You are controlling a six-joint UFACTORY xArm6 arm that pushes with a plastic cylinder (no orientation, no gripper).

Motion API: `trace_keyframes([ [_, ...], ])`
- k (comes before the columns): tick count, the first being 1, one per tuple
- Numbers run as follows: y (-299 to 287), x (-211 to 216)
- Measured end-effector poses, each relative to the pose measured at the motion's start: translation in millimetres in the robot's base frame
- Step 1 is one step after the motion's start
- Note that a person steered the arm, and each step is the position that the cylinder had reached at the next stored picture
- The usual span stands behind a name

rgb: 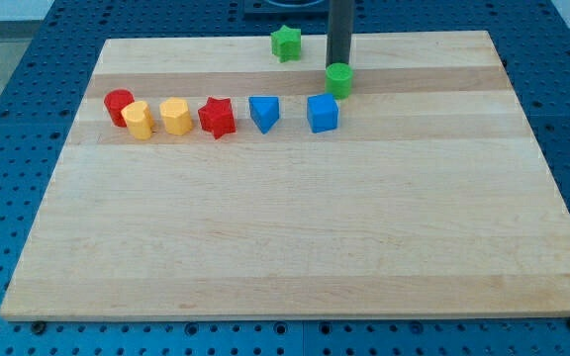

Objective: Move the green circle right side of blue cube

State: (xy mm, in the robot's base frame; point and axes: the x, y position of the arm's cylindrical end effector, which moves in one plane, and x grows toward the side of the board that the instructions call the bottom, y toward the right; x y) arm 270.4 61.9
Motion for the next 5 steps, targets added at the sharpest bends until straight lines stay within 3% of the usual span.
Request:
trace_keyframes([
  [2, 9.9, 10.9],
  [5, -48.7, 10.4],
])
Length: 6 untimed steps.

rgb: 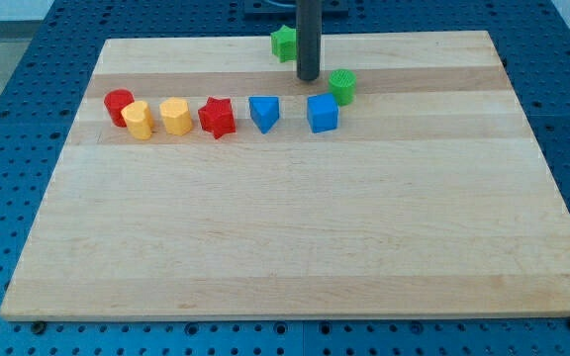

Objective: Move the green circle right side of blue cube

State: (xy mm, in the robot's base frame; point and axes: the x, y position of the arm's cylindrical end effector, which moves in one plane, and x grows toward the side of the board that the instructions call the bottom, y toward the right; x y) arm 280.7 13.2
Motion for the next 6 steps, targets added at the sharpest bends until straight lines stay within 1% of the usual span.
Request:
trace_keyframes([
  [1, 2.1, -0.5],
  [3, 46.1, 23.5],
  [5, 74.3, 40.3],
  [6, 77.8, 42.0],
])
